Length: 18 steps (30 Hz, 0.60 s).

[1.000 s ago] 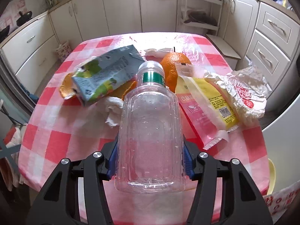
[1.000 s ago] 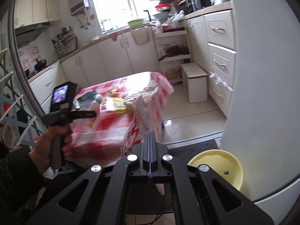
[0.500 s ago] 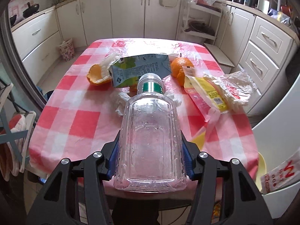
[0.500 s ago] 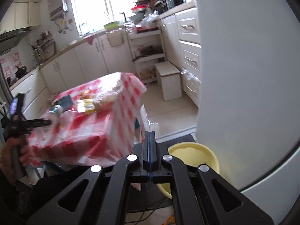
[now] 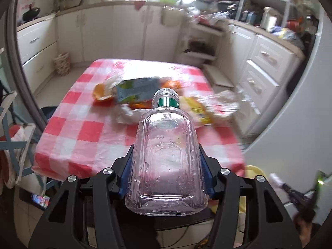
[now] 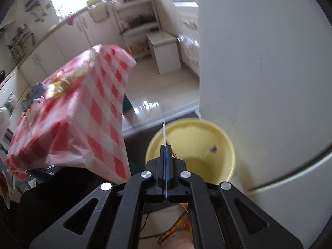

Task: Collect trash
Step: 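Carry the bottle with the left gripper over the yellow bucket, then open the left gripper to drop the bottle into the bucket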

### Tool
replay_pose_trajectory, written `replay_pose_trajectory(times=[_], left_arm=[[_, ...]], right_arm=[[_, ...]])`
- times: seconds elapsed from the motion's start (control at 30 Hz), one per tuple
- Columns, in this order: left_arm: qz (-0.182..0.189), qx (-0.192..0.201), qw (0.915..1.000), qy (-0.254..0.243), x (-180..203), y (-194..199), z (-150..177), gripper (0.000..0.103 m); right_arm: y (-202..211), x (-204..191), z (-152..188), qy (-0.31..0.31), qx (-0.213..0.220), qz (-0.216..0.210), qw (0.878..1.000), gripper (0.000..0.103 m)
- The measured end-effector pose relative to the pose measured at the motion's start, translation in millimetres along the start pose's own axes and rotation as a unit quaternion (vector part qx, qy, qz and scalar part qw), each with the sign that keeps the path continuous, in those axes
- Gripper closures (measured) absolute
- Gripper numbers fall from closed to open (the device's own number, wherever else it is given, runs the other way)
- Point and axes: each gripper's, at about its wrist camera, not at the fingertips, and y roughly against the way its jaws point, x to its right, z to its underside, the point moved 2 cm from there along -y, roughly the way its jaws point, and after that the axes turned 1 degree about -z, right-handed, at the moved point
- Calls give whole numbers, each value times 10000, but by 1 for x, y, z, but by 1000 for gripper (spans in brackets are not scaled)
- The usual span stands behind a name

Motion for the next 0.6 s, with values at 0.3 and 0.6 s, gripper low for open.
replay_pose_trajectory(times=[0.3, 0.6], left_arm=[[1312, -292, 9849, -1094, 119, 7, 33, 51], [2214, -1993, 9378, -1784, 263, -110, 102, 50]], right_arm=[[72, 2, -8, -206, 1348, 149, 9905, 51], [143, 1, -11, -284, 2767, 68, 9605, 36]])
